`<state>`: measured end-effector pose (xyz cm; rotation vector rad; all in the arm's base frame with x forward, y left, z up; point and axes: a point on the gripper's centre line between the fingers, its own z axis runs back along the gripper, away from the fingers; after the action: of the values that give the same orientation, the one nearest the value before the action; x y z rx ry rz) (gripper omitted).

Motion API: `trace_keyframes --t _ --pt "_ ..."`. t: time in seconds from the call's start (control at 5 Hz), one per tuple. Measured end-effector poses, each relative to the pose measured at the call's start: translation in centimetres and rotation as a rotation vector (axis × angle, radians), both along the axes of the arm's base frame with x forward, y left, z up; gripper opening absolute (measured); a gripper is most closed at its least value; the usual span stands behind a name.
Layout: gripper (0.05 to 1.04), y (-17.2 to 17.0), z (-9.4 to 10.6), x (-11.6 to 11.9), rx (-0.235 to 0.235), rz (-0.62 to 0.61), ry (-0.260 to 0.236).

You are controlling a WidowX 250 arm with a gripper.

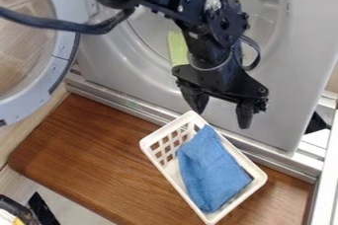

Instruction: Put the green cloth inside of the container.

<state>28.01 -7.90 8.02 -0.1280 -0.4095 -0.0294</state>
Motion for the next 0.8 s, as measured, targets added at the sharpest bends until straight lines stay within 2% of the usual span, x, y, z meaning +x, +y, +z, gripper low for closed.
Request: trace_keyframes --t 0.4,0.6,0.8 --pt "1.001 1.1 -1.1 0.2 0.027 0.033 0.052" --pt "1.001 2.7 -1.1 0.7 0.036 0.077 0.044" --pt "1.001 3.2 -0.6 1.6 0.03 0.087 -0.005"
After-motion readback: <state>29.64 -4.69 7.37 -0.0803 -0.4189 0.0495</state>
